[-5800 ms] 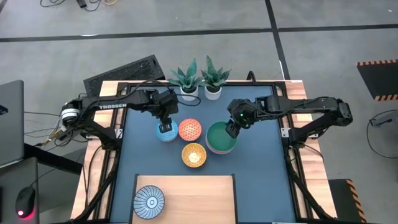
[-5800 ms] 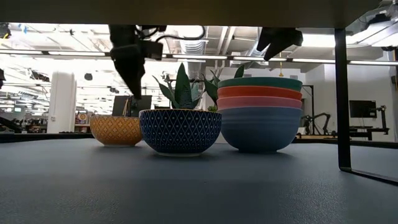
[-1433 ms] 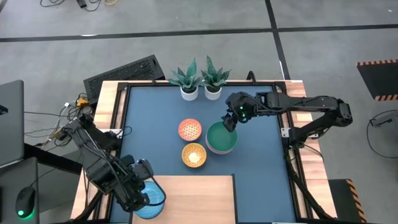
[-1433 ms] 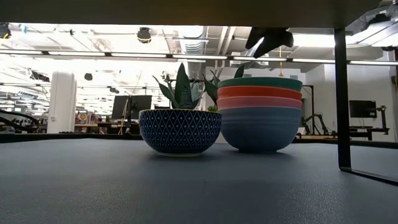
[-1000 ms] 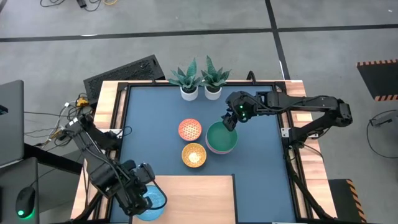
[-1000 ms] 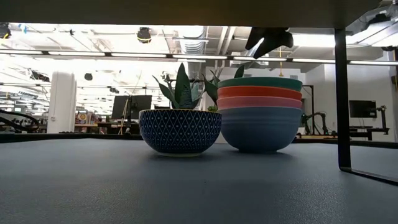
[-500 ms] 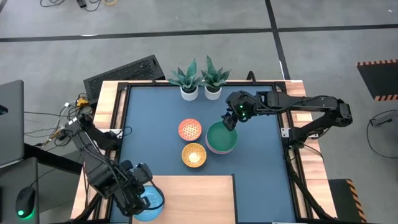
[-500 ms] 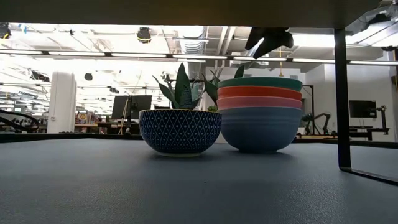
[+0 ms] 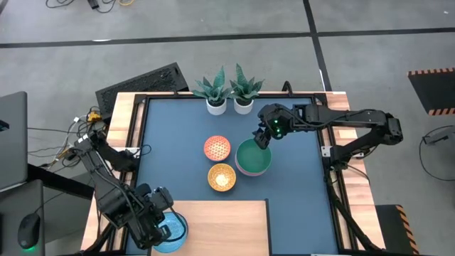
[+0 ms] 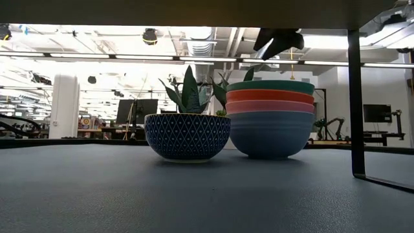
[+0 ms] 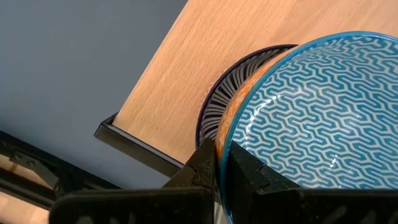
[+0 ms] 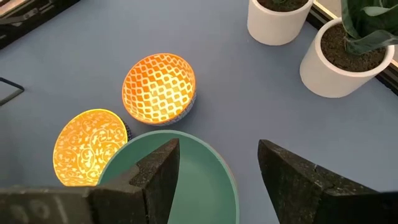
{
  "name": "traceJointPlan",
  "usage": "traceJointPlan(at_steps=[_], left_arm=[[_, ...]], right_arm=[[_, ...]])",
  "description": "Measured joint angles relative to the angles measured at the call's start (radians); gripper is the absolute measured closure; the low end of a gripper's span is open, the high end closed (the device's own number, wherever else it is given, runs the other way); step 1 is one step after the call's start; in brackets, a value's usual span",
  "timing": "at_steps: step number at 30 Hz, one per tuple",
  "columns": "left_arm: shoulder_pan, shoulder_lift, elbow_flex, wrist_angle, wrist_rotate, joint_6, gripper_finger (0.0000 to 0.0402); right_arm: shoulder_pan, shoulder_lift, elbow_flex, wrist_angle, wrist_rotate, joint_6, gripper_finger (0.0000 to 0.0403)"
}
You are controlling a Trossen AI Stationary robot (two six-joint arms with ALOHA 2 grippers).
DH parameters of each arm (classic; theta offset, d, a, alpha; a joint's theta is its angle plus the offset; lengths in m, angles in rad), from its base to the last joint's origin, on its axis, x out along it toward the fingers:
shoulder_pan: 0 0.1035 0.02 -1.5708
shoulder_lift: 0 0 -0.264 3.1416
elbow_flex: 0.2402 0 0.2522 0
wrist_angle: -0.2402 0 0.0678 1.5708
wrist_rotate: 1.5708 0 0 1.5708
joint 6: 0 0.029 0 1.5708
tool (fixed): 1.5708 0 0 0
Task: Place and stack bowls onto a shelf
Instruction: Stack the light blue and white bowl on top of the dark blue and white bowl on the shelf
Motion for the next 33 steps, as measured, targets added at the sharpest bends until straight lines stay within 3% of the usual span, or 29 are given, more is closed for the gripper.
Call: traceJointPlan(at_steps=[33], left_arm=[[0.000,-0.002,0.000,-0.006,0.006,-0.018,0.0395]], right_arm=[[0.000,0.000,0.000,-0.002,0.001,0.000,0.0159]])
